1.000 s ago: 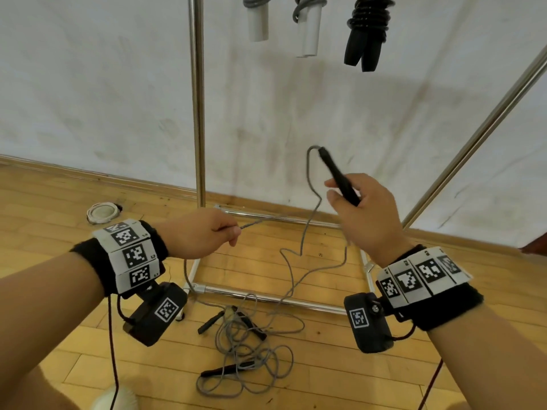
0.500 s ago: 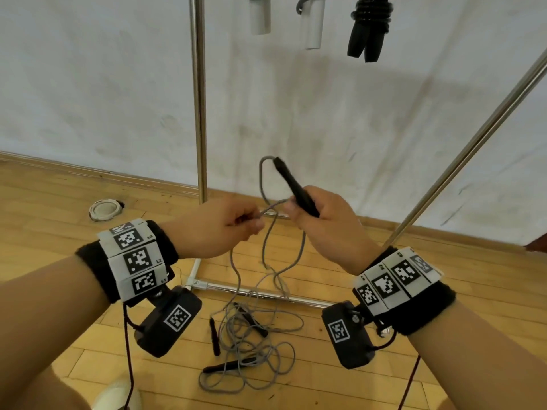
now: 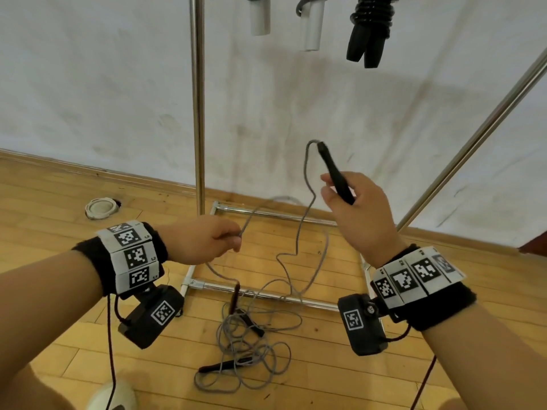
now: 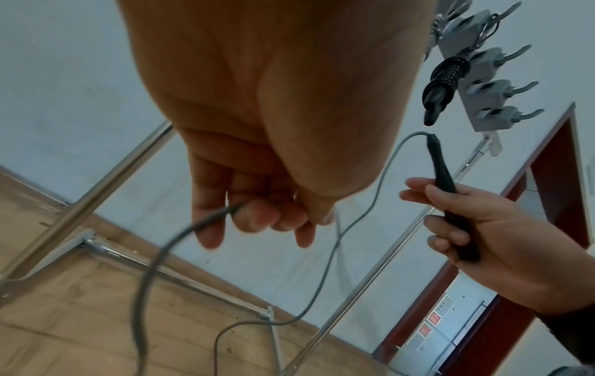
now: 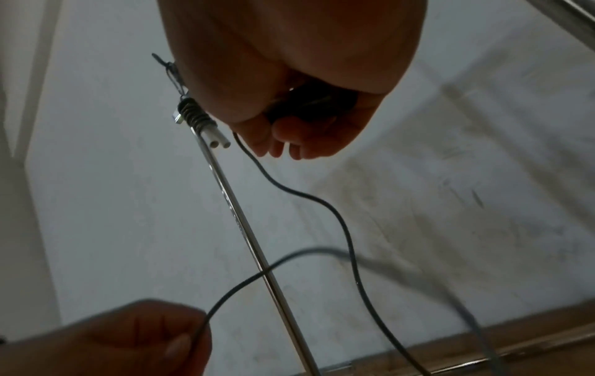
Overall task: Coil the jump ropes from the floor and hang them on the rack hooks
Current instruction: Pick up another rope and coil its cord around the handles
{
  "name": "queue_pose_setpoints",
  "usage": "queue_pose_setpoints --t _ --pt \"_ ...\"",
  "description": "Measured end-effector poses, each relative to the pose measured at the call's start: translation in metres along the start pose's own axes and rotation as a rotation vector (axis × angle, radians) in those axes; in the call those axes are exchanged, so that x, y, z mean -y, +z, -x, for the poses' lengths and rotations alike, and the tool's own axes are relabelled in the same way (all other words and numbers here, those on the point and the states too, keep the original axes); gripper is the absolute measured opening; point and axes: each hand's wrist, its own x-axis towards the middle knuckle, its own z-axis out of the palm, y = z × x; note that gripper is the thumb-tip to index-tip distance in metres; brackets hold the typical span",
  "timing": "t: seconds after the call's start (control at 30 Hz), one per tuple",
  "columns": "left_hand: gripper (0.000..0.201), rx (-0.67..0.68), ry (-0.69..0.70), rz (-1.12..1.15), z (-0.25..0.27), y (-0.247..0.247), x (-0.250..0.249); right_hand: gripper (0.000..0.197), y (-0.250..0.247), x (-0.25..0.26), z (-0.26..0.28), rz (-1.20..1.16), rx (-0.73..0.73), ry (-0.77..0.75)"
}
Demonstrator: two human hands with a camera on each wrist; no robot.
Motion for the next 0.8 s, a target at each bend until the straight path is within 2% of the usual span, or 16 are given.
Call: queue_pose_setpoints --t 0.17,0.27,0.37,0.53,0.6,0.73,0.8 --pt "0.027 -0.107 0.099 -0.005 -0.001 -0.002 -0.016 0.012 0.019 0.005 0.016 0.063 0.276 -0.053" --pt "0.024 -0.26 0.184 0.069 0.003 -0.008 -0.029 0.006 0.033 0.009 0.024 0.059 0.466 -0.069" --pt "0.024 -0.331 0.226 0.107 0.008 -0.014 -0.035 0.011 0.038 0.012 0.024 0.095 0.488 -0.087" --pt "0.024 -0.314 0.211 0.129 0.011 -0.014 -0.031 0.016 0.038 0.016 0.022 0.006 0.598 -0.11" --pt "0.027 -0.283 0.188 0.067 0.011 -0.014 -0.027 0.016 0.039 0.017 0.022 0.022 0.577 -0.116" --pt "0.016 -0.21 0.131 -0.005 0.011 -0.016 -0.011 0.019 0.031 0.02 0.016 -0.05 0.412 -0.112" --pt "0.018 -0.187 0.065 -0.009 0.01 -0.015 -0.003 0.017 0.025 0.023 0.013 -0.117 0.322 -0.095"
